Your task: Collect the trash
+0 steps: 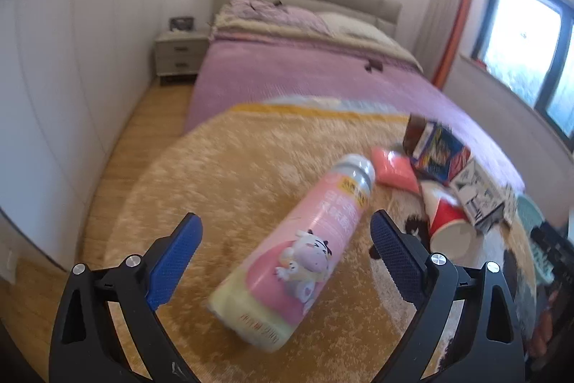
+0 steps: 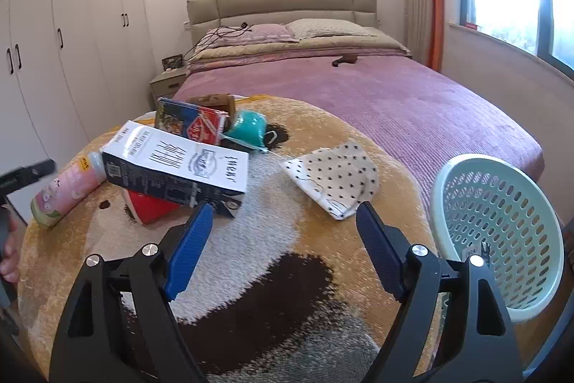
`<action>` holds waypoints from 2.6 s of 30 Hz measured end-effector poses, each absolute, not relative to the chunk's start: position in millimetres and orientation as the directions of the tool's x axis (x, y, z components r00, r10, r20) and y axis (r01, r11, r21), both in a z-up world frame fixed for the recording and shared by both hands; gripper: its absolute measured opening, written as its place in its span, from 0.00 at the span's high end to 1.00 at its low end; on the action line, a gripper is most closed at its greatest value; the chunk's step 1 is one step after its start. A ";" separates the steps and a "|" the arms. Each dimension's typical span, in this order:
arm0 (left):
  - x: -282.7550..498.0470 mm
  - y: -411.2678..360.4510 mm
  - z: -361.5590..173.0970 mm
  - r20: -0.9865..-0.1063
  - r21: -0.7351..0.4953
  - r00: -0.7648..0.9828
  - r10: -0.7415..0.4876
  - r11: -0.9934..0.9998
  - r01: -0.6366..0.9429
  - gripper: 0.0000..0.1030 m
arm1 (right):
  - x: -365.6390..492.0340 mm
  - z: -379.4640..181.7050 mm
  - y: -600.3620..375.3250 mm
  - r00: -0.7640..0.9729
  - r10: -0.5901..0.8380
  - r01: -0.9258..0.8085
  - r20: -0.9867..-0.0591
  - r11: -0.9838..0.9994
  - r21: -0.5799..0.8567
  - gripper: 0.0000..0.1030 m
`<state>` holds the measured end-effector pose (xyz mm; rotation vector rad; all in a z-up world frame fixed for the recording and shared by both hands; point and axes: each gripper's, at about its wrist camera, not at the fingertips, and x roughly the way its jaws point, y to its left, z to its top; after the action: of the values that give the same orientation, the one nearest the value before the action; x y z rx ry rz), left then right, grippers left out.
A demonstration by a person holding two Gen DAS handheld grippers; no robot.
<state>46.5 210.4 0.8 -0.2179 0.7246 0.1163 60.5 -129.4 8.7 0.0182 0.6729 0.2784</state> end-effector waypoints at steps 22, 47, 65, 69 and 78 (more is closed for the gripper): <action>56.4 189.0 -33.7 -0.748 -0.089 0.664 0.026 0.986 -0.139 0.44 | 80.1 10.0 -48.0 0.619 0.308 -0.310 -0.723 0.941 0.135 0.48; 46.4 159.5 -28.6 -0.750 -0.136 0.662 -0.004 0.980 -0.147 0.36 | 124.7 -29.3 -100.2 0.591 0.215 -0.027 -0.777 0.968 0.248 0.31; 25.1 140.6 -12.7 -0.692 -0.136 0.721 0.029 0.976 -0.170 0.54 | 71.2 -24.3 -131.2 0.543 0.370 -0.225 -0.754 0.929 0.295 0.50; 13.8 122.9 -2.0 -0.663 -0.158 0.749 -0.005 0.978 -0.134 0.54 | 52.5 -13.9 -147.1 0.556 0.404 -0.250 -0.727 0.915 0.317 0.50; 5.8 61.6 28.6 -0.576 -0.209 0.806 -0.134 0.978 0.013 0.54 | 30.6 9.7 -196.3 0.625 0.382 -0.207 -0.681 0.922 0.327 0.50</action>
<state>5.8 61.6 28.6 -0.1990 0.6289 -0.0793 30.6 -196.3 9.7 0.2259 0.8308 0.3412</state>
